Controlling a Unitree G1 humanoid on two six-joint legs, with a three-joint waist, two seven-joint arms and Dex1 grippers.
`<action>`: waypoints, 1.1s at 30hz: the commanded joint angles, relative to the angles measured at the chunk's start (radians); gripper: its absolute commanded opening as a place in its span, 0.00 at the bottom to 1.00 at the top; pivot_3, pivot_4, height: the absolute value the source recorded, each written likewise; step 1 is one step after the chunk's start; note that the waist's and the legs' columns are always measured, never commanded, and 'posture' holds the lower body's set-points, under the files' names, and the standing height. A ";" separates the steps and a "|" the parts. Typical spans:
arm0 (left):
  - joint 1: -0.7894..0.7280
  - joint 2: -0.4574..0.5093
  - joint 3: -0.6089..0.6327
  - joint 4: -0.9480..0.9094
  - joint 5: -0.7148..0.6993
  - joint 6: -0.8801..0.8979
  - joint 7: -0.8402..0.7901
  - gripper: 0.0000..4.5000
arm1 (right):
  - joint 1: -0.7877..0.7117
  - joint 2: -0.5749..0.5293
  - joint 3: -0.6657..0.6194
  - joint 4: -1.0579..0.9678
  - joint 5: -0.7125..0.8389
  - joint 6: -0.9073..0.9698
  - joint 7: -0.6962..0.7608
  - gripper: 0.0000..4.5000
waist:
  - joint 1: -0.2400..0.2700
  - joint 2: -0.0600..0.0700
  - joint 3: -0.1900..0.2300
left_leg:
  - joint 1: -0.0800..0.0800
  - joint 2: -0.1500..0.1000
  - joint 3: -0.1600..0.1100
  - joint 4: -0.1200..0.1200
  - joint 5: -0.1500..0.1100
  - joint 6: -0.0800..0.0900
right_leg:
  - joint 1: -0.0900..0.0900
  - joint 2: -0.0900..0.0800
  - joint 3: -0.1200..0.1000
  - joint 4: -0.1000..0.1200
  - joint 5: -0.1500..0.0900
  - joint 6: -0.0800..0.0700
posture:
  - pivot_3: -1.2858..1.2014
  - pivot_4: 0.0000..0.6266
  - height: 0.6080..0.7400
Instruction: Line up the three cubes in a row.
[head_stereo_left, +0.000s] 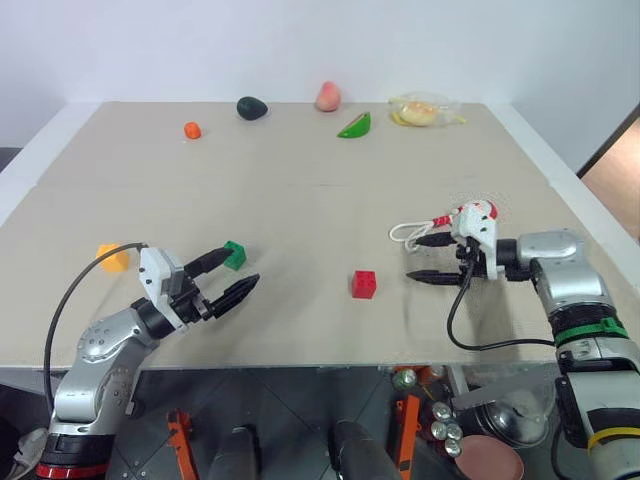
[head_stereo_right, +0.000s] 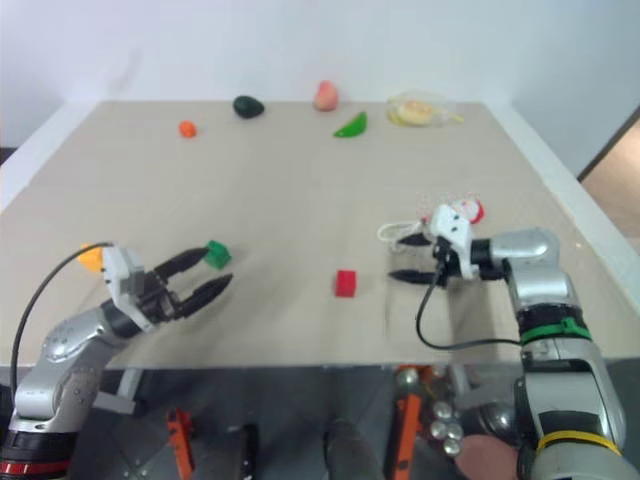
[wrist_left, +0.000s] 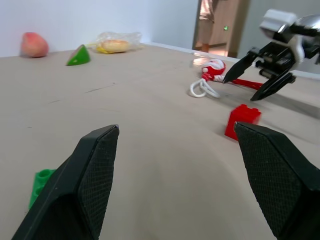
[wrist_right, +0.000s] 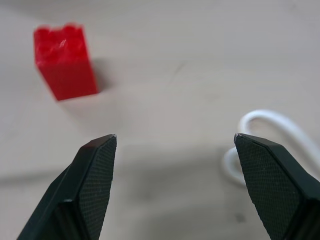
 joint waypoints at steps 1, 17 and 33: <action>-0.047 -0.009 0.039 0.038 0.060 -0.032 0.091 0.85 | 0.030 0.005 -0.068 -0.148 0.099 0.088 -0.021 0.86 | 0.002 0.000 0.000 | 0.000 0.000 0.000 0.000 -0.001 0.000 | 0.000 0.000 0.000 0.000 0.000 0.000 | 0.52 0.24 1.00; -0.134 -0.012 -0.036 0.195 0.254 0.031 0.236 0.85 | 0.277 0.067 -0.067 -0.613 0.239 0.327 -0.159 0.86 | 0.010 0.000 0.000 | -0.002 0.000 -0.001 0.007 -0.002 -0.001 | 0.002 0.000 0.000 0.000 -0.002 0.000 | 0.52 0.24 1.00; -0.243 -0.023 -0.101 0.379 0.346 0.053 0.236 0.85 | 0.331 0.061 -0.085 -0.780 0.304 0.392 -0.214 0.86 | 0.011 0.000 0.000 | -0.002 0.000 -0.001 0.007 -0.002 -0.001 | 0.002 0.000 0.000 0.000 -0.001 0.004 | 0.52 0.24 1.00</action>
